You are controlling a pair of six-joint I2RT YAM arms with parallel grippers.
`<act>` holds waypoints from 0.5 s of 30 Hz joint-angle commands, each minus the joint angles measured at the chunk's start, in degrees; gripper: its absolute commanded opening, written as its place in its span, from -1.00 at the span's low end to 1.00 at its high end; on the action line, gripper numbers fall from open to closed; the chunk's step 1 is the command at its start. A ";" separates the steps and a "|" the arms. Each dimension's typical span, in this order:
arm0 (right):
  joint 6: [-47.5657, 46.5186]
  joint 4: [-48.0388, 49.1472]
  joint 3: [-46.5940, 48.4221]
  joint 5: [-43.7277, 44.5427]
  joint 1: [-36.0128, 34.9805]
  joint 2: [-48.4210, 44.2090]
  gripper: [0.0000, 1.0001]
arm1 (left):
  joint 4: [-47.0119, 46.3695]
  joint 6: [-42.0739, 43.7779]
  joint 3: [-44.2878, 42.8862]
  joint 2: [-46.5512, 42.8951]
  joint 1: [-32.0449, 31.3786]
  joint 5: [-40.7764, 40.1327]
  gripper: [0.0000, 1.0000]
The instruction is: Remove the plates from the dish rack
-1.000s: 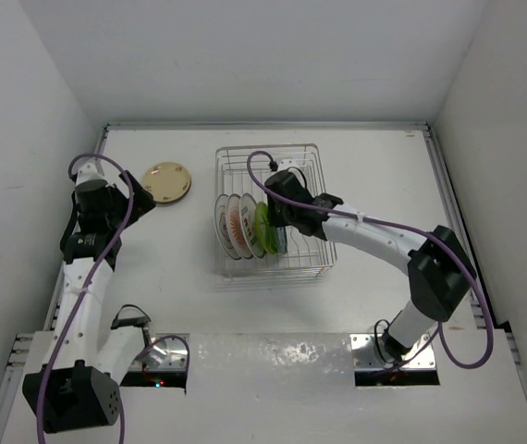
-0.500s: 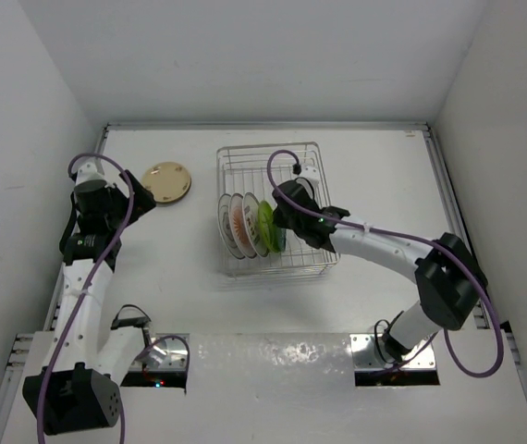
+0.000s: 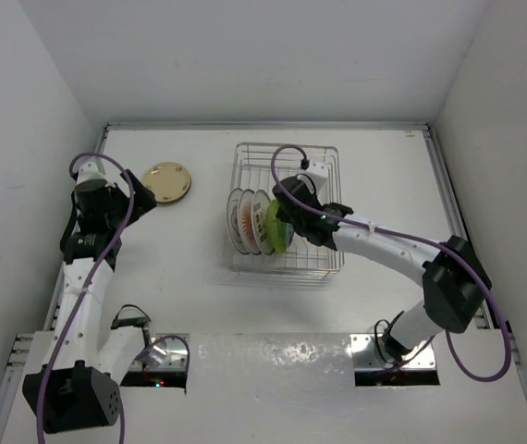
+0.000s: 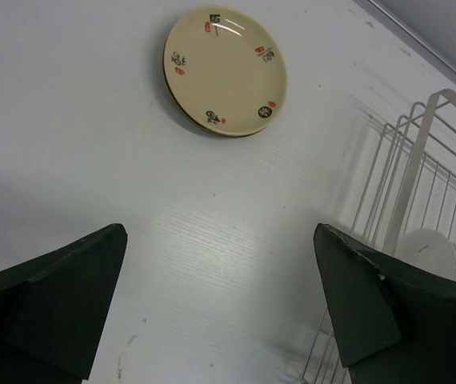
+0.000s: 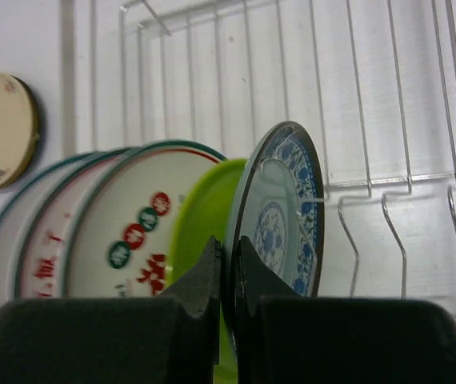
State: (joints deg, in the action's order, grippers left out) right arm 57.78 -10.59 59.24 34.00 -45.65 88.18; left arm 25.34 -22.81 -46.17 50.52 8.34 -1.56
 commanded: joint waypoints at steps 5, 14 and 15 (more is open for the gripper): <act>-17.32 -6.01 16.50 -1.64 0.38 0.24 -1.00 | -2.41 -1.88 -3.47 0.45 0.10 3.49 1.00; -45.61 -20.41 34.61 -17.19 -0.14 2.16 -1.00 | -3.18 -12.50 -15.52 1.51 0.10 22.45 1.00; -49.65 -22.00 36.10 -17.99 -1.01 2.78 -1.00 | -4.59 -14.53 -15.70 1.51 0.10 27.79 1.00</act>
State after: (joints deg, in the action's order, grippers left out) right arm 24.75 -26.41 90.61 23.20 -45.54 89.34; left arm 25.56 -30.44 -58.22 52.42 8.34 12.99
